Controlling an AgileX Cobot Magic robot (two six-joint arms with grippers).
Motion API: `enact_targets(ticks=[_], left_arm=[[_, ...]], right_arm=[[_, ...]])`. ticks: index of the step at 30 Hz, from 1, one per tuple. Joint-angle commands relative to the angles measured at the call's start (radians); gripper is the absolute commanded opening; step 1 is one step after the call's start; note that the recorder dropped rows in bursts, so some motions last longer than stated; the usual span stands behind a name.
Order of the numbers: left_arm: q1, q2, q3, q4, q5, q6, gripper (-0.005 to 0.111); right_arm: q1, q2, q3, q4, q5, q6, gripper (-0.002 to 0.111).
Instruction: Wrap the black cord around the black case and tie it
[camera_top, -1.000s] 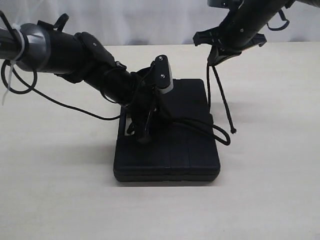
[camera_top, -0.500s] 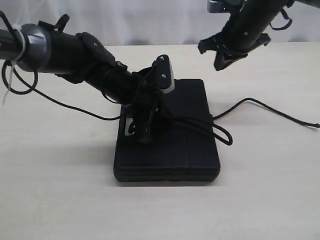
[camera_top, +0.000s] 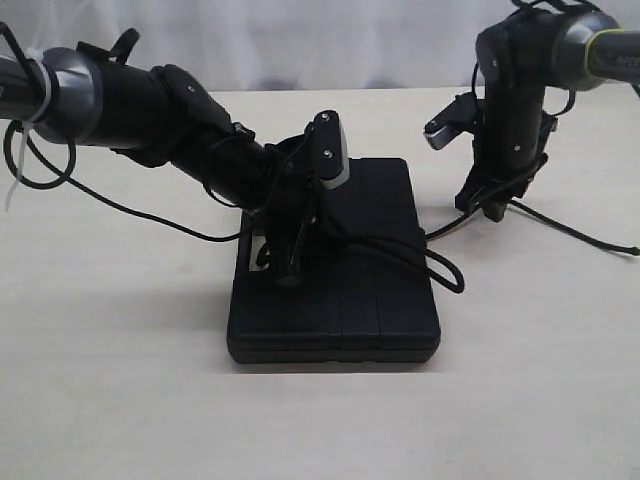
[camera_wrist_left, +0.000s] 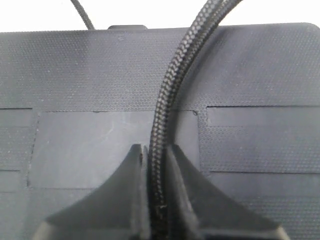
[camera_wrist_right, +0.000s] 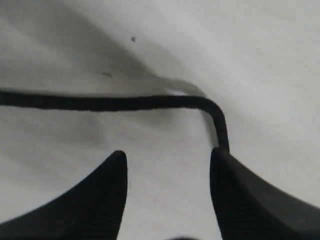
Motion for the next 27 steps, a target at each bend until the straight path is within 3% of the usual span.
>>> enact_targets(ticks=[1, 4, 7, 8, 10, 14, 17, 21, 27], left_arm=[[-0.009, 0.000, 0.001, -0.007, -0.002, 0.004, 0.000], [-0.009, 0.000, 0.001, -0.006, 0.000, 0.004, 0.000], [-0.009, 0.000, 0.001, -0.006, 0.000, 0.004, 0.000], [-0.009, 0.000, 0.001, -0.006, 0.000, 0.004, 0.000], [-0.009, 0.000, 0.001, -0.006, 0.000, 0.004, 0.000], [-0.009, 0.000, 0.001, -0.006, 0.019, 0.004, 0.000], [-0.009, 0.000, 0.001, -0.006, 0.032, 0.008, 0.000], [-0.009, 0.000, 0.001, -0.006, 0.038, 0.008, 0.000], [-0.009, 0.000, 0.001, -0.010, 0.045, 0.008, 0.000]], right_arm=[[-0.002, 0.052, 0.003, -0.144, -0.103, 0.085, 0.049], [-0.002, 0.071, 0.003, -0.174, -0.163, 0.107, 0.041], [-0.002, 0.086, 0.003, -0.071, -0.154, 0.003, 0.009], [-0.002, 0.086, 0.003, -0.014, -0.139, -0.064, 0.004], [-0.002, 0.086, 0.003, 0.075, -0.094, -0.132, 0.004], [-0.012, 0.064, -0.023, 0.109, -0.079, 0.053, 0.004], [-0.029, 0.026, -0.026, 0.256, -0.094, 0.197, 0.004], [-0.045, -0.010, -0.026, 0.459, -0.083, 0.197, 0.004], [-0.047, -0.069, -0.019, 0.476, -0.059, 0.245, 0.004]])
